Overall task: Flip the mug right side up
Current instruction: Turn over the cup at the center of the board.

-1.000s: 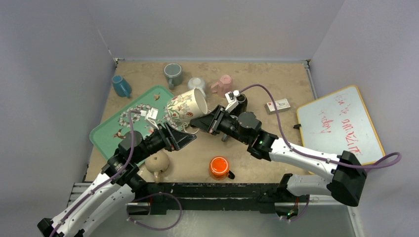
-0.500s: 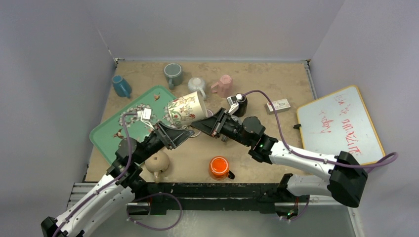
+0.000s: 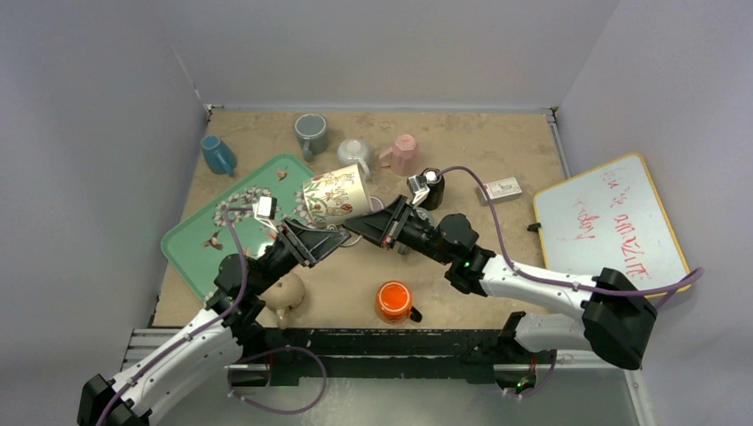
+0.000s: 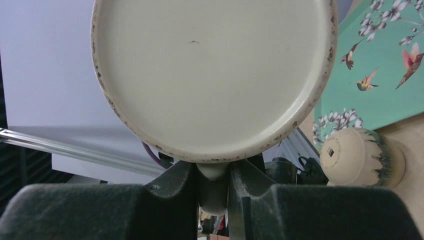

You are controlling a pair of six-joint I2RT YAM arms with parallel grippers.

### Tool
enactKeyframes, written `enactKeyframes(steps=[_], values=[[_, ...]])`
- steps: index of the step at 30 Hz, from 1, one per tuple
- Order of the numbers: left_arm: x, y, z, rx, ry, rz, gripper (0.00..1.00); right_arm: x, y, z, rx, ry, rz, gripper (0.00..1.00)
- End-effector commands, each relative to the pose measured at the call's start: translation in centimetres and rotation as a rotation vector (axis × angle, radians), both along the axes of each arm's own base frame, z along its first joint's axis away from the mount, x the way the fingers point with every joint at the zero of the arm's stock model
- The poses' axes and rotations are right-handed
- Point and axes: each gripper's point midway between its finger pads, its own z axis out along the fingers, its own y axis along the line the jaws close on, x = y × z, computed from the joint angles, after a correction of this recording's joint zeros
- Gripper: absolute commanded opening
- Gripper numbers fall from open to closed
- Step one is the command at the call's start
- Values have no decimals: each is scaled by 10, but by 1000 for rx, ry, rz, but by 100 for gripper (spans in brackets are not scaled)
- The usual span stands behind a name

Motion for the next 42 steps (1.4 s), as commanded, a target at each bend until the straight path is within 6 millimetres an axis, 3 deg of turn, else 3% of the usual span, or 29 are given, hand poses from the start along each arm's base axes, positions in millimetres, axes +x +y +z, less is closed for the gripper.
enactKeyframes(steps=[1,8,15,22,32,38,42], values=[[3,5,23,-62,-52,28,43,-31,-11,64,212,-145,110,0],[4,13,28,-110,-44,61,35,-34,-15,51,186,-135,110,0],[5,16,33,-135,-32,71,12,-37,-14,51,179,-152,125,0],[11,19,27,-180,12,87,22,-39,-10,46,163,-166,145,0],[18,25,38,-231,-2,131,32,-40,-4,41,152,-164,169,0],[21,19,32,-193,12,124,24,-40,0,37,137,-163,188,0],[21,15,32,-156,13,116,9,-41,1,36,125,-173,193,0]])
